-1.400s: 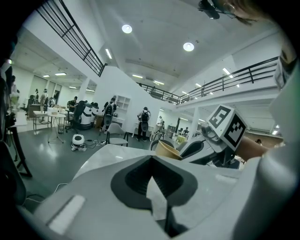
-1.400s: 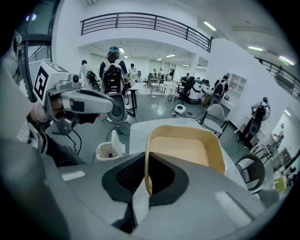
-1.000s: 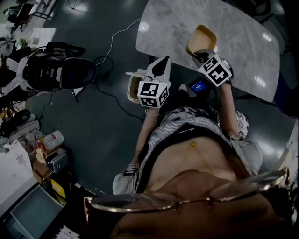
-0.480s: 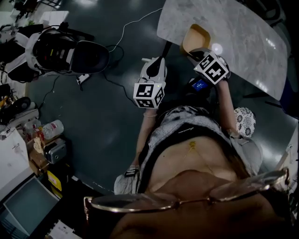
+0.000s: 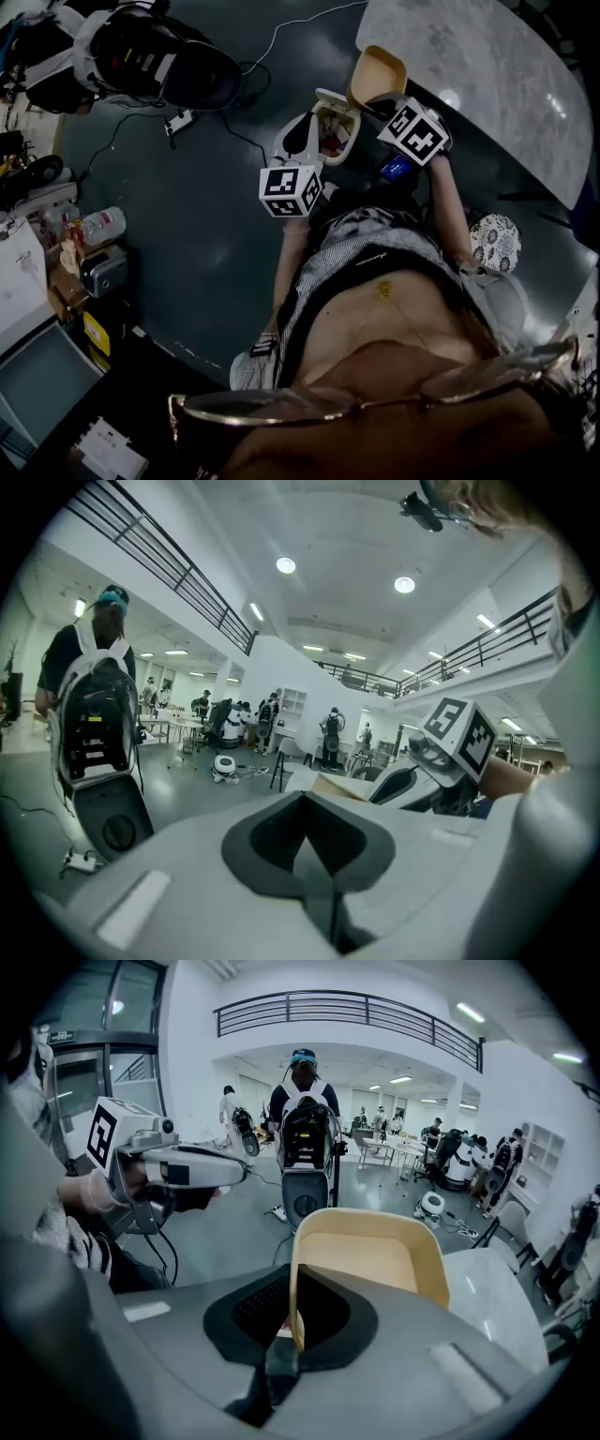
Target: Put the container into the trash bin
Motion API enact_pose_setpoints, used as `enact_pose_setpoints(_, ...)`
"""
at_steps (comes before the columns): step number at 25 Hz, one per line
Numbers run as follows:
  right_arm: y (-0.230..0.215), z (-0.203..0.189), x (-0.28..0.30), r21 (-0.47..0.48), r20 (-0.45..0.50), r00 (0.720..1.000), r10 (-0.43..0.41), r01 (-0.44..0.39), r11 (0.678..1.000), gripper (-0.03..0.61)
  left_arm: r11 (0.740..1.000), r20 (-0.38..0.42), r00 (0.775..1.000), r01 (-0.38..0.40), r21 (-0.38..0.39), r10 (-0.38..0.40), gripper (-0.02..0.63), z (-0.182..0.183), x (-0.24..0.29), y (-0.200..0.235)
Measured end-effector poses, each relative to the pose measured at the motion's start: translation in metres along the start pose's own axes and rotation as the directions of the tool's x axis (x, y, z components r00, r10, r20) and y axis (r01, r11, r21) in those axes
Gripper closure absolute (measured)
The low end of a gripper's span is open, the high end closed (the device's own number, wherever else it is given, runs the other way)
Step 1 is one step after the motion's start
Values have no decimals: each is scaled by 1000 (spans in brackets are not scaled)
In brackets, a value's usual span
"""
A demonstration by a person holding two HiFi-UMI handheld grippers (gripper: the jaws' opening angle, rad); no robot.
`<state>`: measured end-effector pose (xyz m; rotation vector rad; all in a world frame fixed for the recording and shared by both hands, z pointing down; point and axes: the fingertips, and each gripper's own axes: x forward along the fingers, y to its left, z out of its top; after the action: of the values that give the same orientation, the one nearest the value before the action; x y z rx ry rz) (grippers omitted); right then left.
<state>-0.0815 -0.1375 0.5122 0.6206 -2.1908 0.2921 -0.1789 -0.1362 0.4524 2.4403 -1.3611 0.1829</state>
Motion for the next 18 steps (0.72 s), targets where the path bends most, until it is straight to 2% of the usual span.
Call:
enact_pose_setpoints(11,77,23,56,-80,1,995,97,-96,992,543,998,1,998,-56,-24,56,614,-22,-55,39)
enact_pose_setpoints(15,93,13,102,-126,-60,985,162,-169,978,543,996,0,997,-80,-35,80,612,-26,-64,51)
enact_pose_setpoints(18,100,-3,137,-130,-121,965,231,-246,960,543,993,-7,994,-106,-48,106,613,-32,-71,59)
